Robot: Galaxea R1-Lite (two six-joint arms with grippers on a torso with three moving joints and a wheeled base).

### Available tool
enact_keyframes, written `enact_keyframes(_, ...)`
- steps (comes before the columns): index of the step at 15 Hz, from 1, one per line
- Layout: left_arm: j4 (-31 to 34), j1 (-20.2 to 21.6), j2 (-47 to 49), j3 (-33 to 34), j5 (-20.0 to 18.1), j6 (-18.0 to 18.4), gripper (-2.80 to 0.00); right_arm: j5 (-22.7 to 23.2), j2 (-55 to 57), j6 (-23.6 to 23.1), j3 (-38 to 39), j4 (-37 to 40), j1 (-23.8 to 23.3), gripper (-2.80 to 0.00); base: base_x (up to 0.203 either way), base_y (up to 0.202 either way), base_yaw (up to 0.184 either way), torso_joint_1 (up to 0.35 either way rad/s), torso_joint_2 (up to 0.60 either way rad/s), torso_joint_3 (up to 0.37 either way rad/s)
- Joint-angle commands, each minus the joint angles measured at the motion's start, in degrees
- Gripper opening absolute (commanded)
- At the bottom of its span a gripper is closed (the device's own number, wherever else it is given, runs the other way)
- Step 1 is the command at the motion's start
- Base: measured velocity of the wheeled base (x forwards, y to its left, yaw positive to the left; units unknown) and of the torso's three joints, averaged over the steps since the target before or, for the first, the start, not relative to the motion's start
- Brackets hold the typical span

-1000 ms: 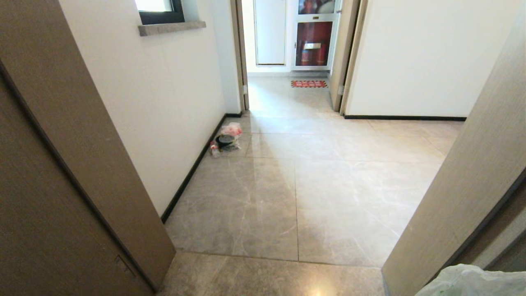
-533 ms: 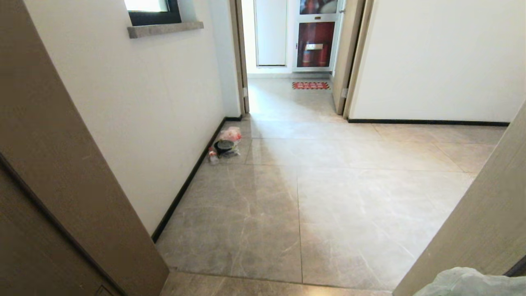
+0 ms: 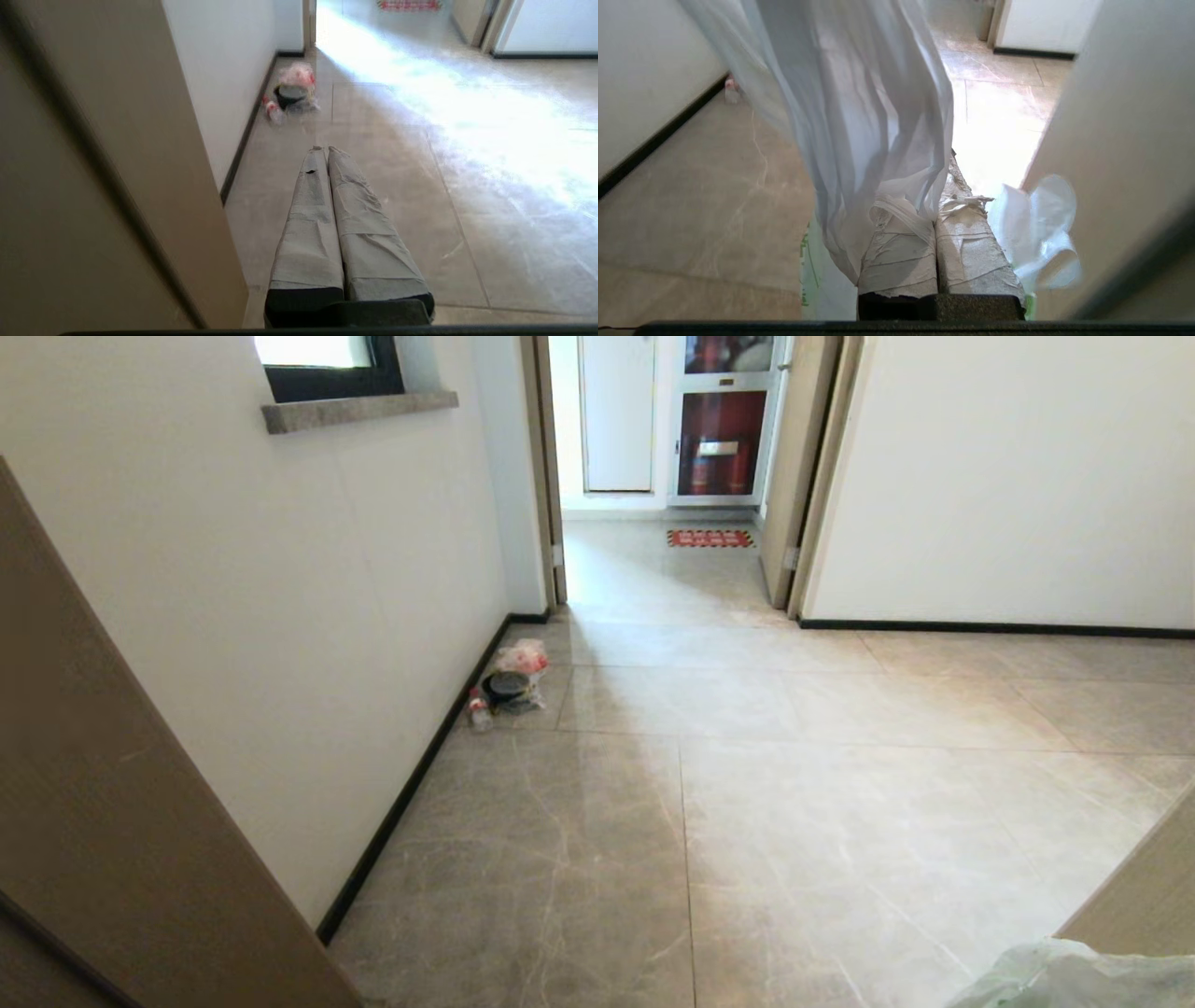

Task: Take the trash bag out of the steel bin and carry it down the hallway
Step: Put the trash bag at the door

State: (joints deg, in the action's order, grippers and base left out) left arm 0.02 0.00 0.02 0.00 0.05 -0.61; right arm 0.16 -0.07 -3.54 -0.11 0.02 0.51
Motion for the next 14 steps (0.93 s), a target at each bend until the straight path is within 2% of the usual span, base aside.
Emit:
enact_keyframes(1, -0.02, 0.0, 0.06, 0.0, 0.04, -0.01, -2.8, 0.01, -2.22, -0.06, 0.02, 0.06, 0.02, -2.8, 0.179, 0.0, -0.003, 0.003, 0.0, 0.006)
enact_keyframes(14, -0.02, 0.0, 0.06, 0.0, 0.04, -0.01, -2.8, 0.01, -2.22, 0.03, 0.02, -0.02, 0.02, -2.8, 0.191, 0.0, 0.0, 0.002, 0.0, 0.003)
